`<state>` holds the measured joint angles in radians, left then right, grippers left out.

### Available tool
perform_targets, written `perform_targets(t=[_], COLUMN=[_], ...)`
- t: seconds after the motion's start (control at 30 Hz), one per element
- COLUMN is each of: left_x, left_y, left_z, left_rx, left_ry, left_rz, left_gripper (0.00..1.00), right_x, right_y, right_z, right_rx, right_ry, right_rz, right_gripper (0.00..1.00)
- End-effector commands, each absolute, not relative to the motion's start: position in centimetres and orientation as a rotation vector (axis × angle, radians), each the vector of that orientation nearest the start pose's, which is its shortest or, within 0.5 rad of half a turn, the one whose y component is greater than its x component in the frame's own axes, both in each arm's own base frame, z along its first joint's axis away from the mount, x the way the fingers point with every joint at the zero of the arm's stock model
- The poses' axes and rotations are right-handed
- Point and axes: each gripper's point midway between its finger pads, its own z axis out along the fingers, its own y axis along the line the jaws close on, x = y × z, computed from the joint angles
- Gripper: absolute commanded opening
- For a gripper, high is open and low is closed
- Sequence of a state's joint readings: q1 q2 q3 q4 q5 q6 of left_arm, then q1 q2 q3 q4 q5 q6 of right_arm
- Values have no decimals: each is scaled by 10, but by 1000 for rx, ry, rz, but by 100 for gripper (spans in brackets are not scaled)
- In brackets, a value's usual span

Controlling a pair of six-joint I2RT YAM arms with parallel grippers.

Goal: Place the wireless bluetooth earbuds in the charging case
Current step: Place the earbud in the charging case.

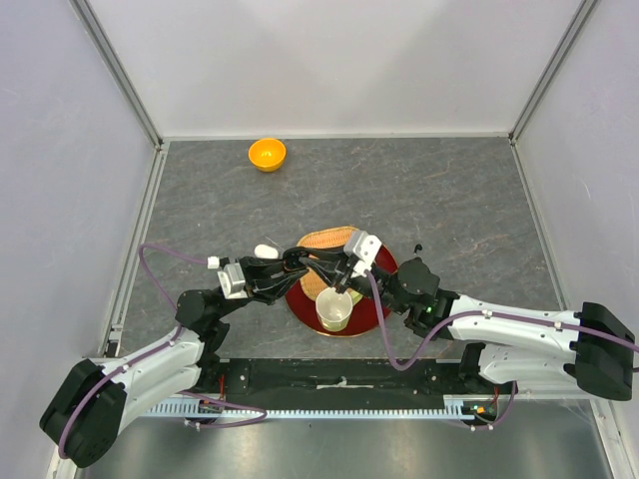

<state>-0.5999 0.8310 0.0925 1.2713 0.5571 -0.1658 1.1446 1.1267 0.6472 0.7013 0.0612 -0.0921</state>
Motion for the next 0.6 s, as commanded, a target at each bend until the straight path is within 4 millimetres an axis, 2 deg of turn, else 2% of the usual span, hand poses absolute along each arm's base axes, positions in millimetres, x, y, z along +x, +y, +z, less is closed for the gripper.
perform_targets(t=[0.0,0.27,0.57], left_x=[133,135,135], left_y=[-213,-214,-213], left_z=[346,345,346], left_rx=[690,687,684], left_ry=[510,521,517], left_rz=[-903,-910,-911], left_gripper=[2,2,2], right_x=[184,183,183], right_y=[358,358,362], right_z=[318,327,320], right_rx=[-767,-780,-811], right_ry=[1154,1127,1131], right_rz=[789,768,741], right_gripper=[0,0,0])
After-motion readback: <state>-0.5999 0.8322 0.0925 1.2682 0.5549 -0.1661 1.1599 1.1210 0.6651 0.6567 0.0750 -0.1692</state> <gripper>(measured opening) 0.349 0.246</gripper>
